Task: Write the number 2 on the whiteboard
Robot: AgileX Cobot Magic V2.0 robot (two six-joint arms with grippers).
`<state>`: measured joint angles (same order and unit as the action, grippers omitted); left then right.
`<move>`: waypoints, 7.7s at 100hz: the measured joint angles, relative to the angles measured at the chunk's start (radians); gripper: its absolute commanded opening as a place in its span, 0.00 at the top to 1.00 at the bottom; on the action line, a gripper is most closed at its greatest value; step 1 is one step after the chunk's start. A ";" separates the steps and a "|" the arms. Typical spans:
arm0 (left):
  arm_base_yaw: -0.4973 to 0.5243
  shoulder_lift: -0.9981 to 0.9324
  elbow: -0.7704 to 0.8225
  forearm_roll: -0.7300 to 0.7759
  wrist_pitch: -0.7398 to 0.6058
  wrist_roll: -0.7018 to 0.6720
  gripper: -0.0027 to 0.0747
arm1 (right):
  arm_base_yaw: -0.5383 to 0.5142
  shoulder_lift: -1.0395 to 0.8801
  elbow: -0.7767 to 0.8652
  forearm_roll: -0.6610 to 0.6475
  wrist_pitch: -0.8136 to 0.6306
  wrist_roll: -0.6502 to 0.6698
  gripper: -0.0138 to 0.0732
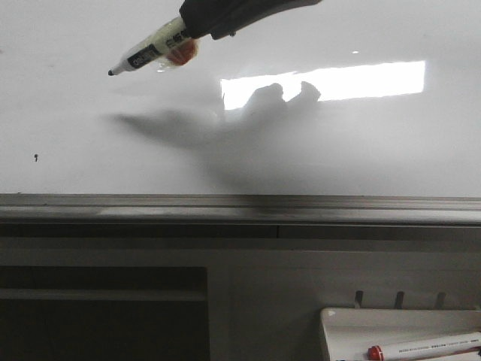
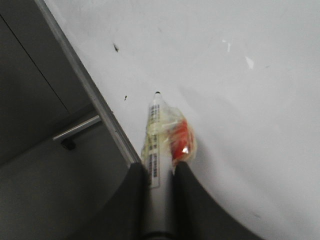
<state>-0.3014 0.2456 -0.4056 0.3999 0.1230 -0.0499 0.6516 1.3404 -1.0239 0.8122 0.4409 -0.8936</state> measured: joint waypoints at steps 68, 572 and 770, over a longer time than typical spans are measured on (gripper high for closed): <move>0.072 0.000 0.000 -0.010 0.000 0.000 0.78 | 0.004 -0.029 -0.004 -0.060 0.031 0.013 0.92; -0.540 0.663 -0.001 0.377 -0.168 0.003 0.99 | 0.294 -0.050 -0.085 -0.560 0.250 0.643 0.90; -0.184 0.829 -0.106 -0.694 -0.106 -0.006 0.99 | 0.237 -0.334 -0.177 -0.767 0.189 0.701 0.11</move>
<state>-0.4855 1.0744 -0.5114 -0.2940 0.0174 -0.0558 0.8882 1.0064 -1.2008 0.0454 0.6298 -0.1925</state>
